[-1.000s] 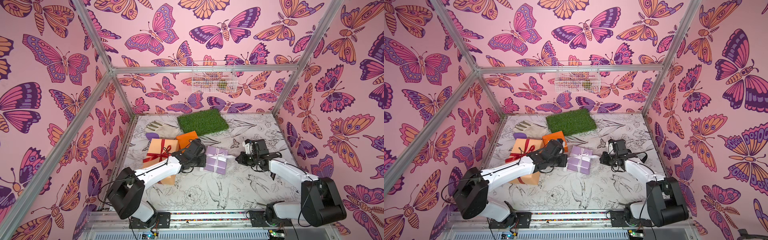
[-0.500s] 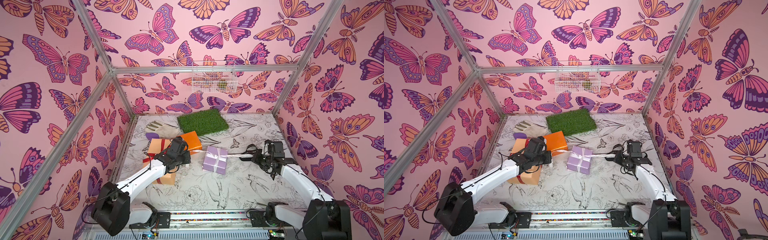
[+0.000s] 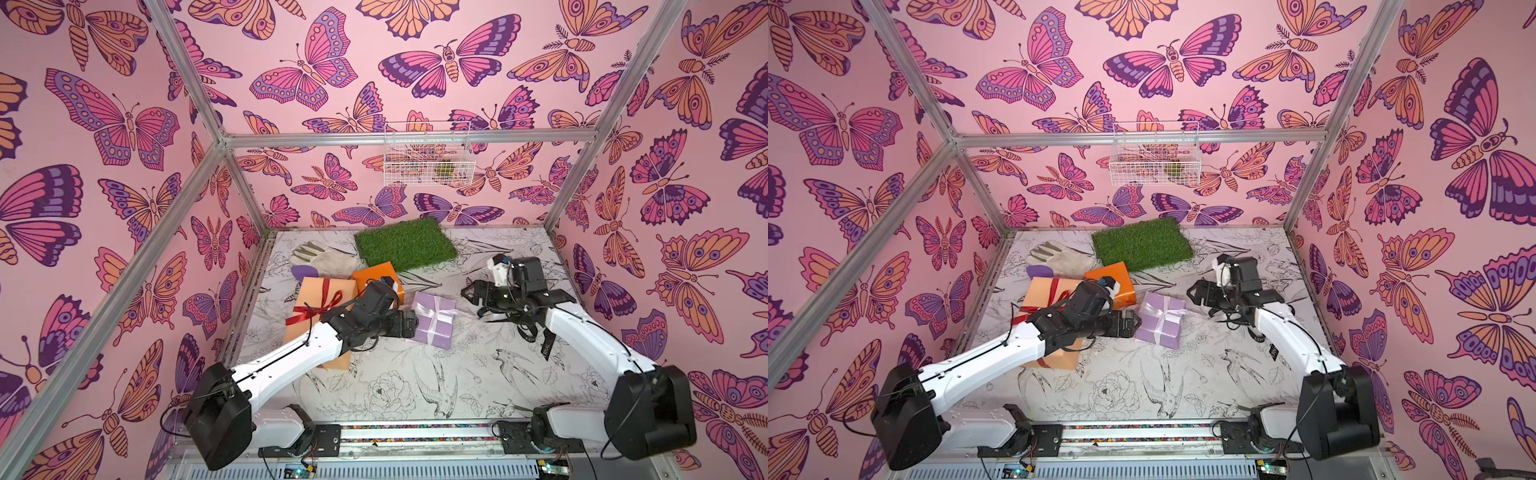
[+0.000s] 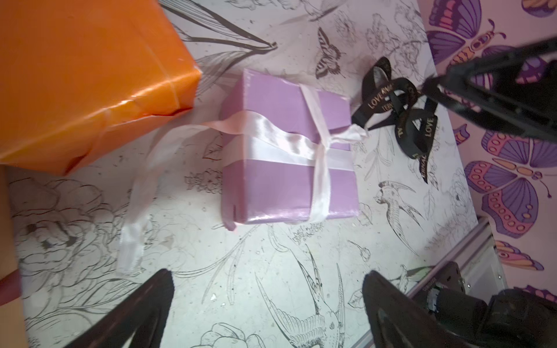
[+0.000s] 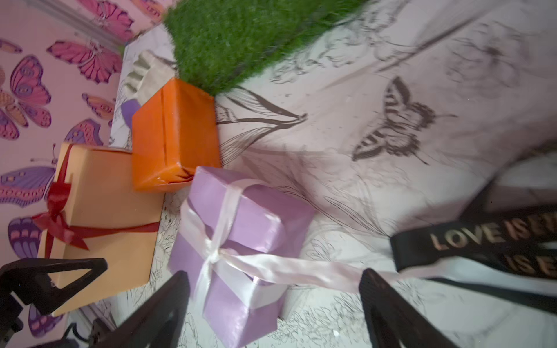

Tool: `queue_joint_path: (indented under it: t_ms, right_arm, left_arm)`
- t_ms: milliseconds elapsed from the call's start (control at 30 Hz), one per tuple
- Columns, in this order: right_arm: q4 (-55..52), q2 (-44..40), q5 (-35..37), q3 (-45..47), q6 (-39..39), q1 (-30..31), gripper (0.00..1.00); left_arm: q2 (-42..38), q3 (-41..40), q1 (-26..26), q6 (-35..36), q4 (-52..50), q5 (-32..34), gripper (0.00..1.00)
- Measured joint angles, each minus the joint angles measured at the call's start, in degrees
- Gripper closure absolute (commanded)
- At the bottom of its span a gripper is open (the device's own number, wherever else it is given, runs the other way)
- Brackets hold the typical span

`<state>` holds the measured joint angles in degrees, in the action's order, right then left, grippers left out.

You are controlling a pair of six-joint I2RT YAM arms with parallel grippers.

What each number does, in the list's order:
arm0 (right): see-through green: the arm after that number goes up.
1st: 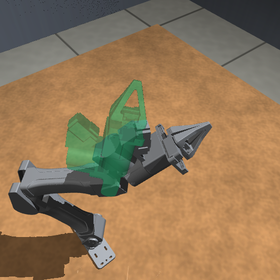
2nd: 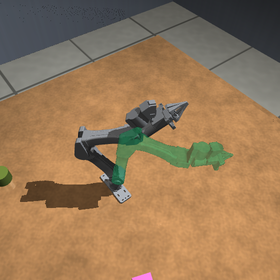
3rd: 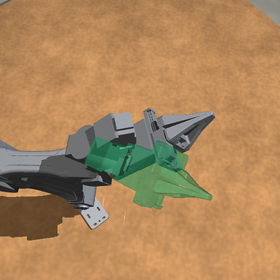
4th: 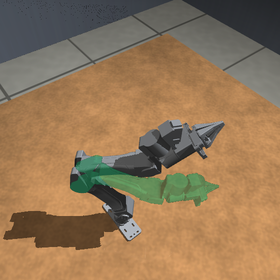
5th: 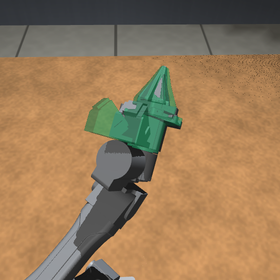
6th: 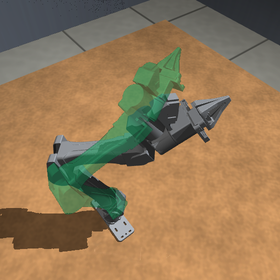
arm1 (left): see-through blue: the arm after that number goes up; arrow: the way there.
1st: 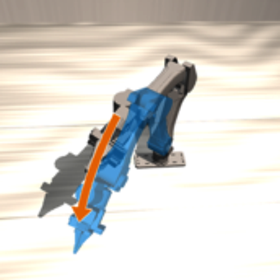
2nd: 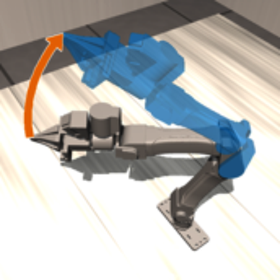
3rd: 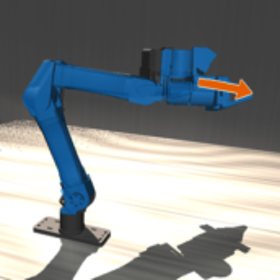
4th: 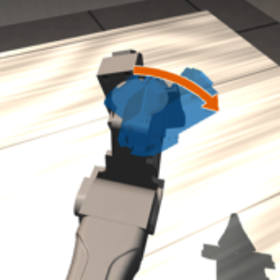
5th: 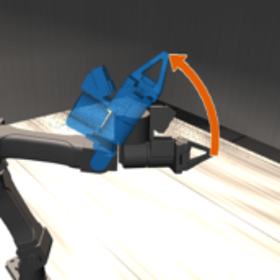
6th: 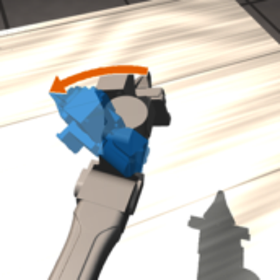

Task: Untie the ribbon bows on the gift boxes
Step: Untie the ribbon from the gift box, then adjust the gift box at the center of the board.

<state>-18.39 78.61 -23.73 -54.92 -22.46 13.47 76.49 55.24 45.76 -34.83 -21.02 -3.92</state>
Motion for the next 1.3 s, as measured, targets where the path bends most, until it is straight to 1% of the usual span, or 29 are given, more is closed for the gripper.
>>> queue_joint_path:
  t_ms: [67,133,267,367,433,500,600,733,833,967,1067,1133,1200,1300]
  right_arm:
    - [1.18,4.37,-0.37,-3.41,-0.02,1.46,0.17]
    - [2.75,8.74,-0.92,-5.88,-0.04,1.95,0.16]
    - [4.55,17.44,-4.00,-9.64,0.00,1.99,0.20]
    - [5.25,21.24,-7.39,-10.47,-0.04,2.23,0.21]
    - [5.57,21.81,-8.83,-9.99,-0.22,2.82,0.21]
    - [7.58,21.18,-10.93,-8.07,-1.36,3.41,0.22]
    - [11.72,18.51,-13.38,-2.29,-3.91,3.89,0.23]
    - [14.45,12.50,-14.29,6.10,-7.37,4.02,0.23]
    - [14.69,6.43,-14.27,11.06,-9.22,4.44,0.23]
    - [11.54,-2.16,-9.90,16.15,-10.14,4.76,0.23]
    - [6.43,-6.95,-4.92,17.20,-9.42,4.96,0.24]
    - [4.79,-8.50,-2.86,17.18,-8.57,4.96,0.25]
    - [3.67,-8.63,-2.10,16.72,-7.52,4.96,0.28]
    - [2.89,-6.40,-1.99,14.38,-5.84,4.96,0.32]
  left_arm:
    - [2.67,1.51,2.32,-0.17,0.61,0.74,0.12]
    - [5.22,1.77,3.91,-1.09,1.90,1.25,0.10]
    - [8.46,0.26,5.31,-3.78,4.59,1.33,0.08]
    - [9.14,-0.81,5.38,-5.27,6.08,1.44,0.06]
    - [9.14,-1.16,5.35,-5.57,7.58,1.90,0.05]
    - [9.18,-1.57,5.05,-5.70,10.08,2.03,0.05]
    - [10.45,-1.95,3.37,-5.60,14.86,0.96,0.10]
    - [14.08,-1.29,0.85,-3.89,21.31,-0.79,0.11]
    - [16.92,0.79,0.24,-2.01,23.32,-1.77,0.11]
    - [20.20,4.11,-0.44,0.42,24.59,-3.04,0.10]
    - [20.90,5.16,-1.53,2.25,25.05,-3.93,0.12]
    - [20.59,5.70,-2.14,4.13,23.69,-4.22,0.15]
    - [19.98,6.62,-2.40,6.45,20.65,-4.20,0.17]
    - [17.90,6.95,-1.77,9.05,15.89,-4.00,0.20]
